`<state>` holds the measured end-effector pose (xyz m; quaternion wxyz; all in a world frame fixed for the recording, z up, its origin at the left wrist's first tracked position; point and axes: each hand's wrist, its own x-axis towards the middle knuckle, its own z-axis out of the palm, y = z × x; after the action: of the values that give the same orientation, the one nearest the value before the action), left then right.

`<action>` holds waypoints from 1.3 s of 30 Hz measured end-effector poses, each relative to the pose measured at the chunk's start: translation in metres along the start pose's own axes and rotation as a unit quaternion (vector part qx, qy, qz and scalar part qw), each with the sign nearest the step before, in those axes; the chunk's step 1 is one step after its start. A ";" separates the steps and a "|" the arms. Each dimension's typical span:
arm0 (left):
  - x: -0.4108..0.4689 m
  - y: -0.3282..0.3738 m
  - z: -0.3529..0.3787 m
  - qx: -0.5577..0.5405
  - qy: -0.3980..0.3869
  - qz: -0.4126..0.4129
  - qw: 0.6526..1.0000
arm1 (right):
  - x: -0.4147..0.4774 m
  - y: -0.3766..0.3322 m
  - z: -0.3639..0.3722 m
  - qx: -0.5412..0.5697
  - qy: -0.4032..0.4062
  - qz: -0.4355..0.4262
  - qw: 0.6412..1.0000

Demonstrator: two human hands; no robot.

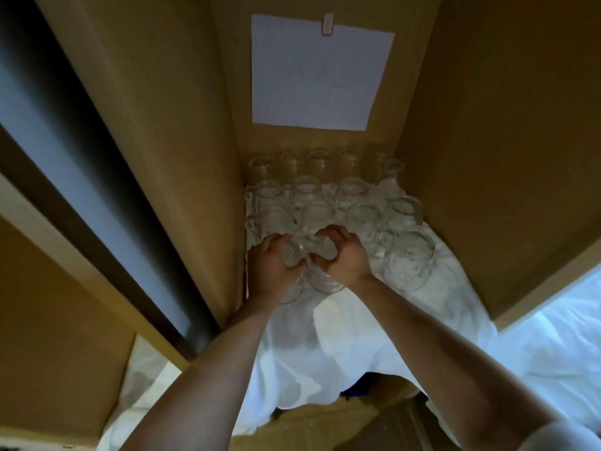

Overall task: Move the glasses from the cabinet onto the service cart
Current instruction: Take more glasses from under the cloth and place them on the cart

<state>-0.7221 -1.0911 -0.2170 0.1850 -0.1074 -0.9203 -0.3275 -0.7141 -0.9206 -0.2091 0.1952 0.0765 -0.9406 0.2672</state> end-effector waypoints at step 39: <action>-0.079 0.041 0.003 0.046 0.060 -0.182 0.980 | -0.077 0.015 -0.015 0.187 0.070 0.195 0.960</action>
<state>-0.6381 -1.0642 -0.2283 0.1817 0.0900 -0.9259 -0.3189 -0.6424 -0.8974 -0.2359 0.1869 -0.0924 -0.8546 0.4756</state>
